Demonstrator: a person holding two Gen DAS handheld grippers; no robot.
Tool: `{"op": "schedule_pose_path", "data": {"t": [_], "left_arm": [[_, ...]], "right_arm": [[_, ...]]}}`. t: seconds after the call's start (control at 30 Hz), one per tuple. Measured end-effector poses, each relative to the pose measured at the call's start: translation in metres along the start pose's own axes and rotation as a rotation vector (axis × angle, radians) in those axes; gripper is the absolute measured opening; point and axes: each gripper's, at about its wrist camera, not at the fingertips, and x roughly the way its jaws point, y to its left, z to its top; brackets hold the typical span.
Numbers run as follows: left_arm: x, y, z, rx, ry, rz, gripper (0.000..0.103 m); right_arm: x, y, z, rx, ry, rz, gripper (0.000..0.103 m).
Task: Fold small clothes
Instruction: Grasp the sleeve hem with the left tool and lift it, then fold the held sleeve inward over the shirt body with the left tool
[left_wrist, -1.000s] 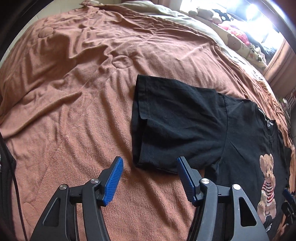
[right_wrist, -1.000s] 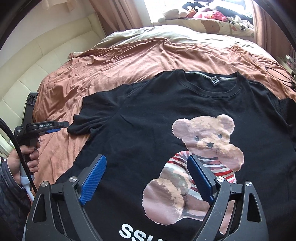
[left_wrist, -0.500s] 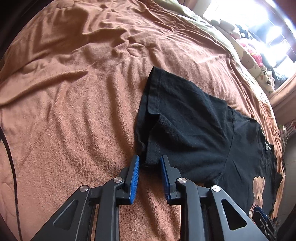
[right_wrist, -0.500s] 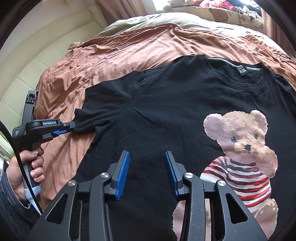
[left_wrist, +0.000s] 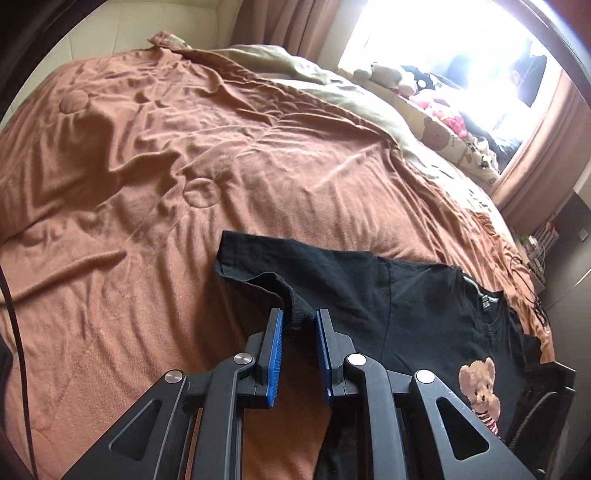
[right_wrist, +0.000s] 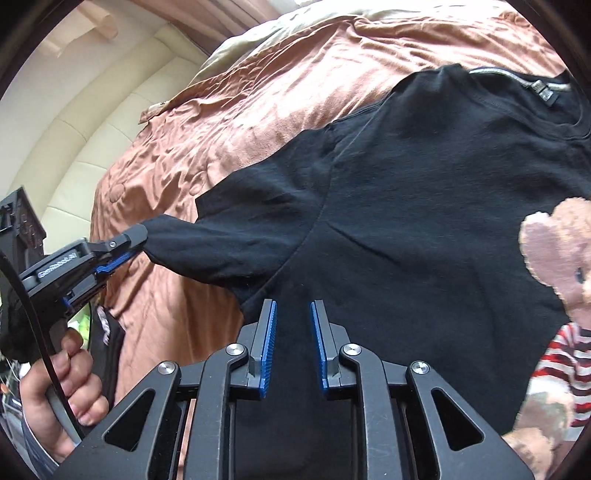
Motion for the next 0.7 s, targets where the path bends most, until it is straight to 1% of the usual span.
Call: {"op": "schedule_pose_path", "data": {"t": [0.07,0.17,0.2,0.27,0.5,0.6,0.67,0.7], "left_arm": [[-0.002,-0.006,0.003,0.019,-0.015,-0.019,0.019],[-0.003,-0.013,0.004,0.037,-0.017,-0.020,0.019],[-0.003,-0.014,0.004,0.039,-0.018,-0.028,0.019],[-0.002,-0.016,0.004,0.043,-0.018,-0.039,0.019],[-0.002,-0.026,0.002,0.075,-0.002,-0.133,0.016],[-0.004,-0.036,0.000,0.095,0.009,-0.194,0.016],[-0.006,-0.045,-0.003,0.119,0.009,-0.210,0.016],[-0.007,-0.050,-0.004,0.125,0.010,-0.225,0.016]], "right_arm": [[0.010,-0.002,0.002,0.028,0.011,0.018,0.014],[0.026,-0.005,0.004,0.072,0.032,0.046,0.011],[0.032,-0.006,0.004,0.078,0.036,0.053,0.008],[0.039,-0.007,0.005,0.090,0.044,0.070,0.007],[0.076,-0.010,0.010,0.171,0.056,0.116,0.003],[0.088,-0.012,0.013,0.200,0.086,0.158,0.003],[0.091,-0.021,0.018,0.219,0.116,0.201,0.003],[0.090,-0.024,0.020,0.214,0.128,0.209,0.003]]}}
